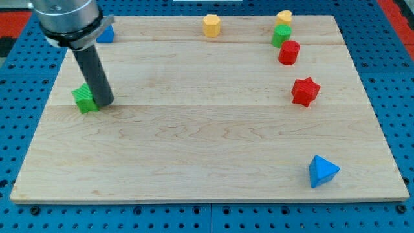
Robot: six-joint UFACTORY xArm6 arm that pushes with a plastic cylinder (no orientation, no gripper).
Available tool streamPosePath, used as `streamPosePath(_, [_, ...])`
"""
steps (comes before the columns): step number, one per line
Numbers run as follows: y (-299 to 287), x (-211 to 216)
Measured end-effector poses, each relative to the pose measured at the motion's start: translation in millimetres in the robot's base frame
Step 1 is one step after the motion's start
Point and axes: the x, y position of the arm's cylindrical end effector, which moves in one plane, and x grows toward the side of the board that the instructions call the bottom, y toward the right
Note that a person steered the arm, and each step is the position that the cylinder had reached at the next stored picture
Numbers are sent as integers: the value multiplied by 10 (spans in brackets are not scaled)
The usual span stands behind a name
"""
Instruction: Push the red circle towards red star
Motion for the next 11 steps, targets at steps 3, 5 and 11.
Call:
streamPosePath(3, [161,14])
streamPosePath(5, [416,7])
streamPosePath(11, [2715,-707])
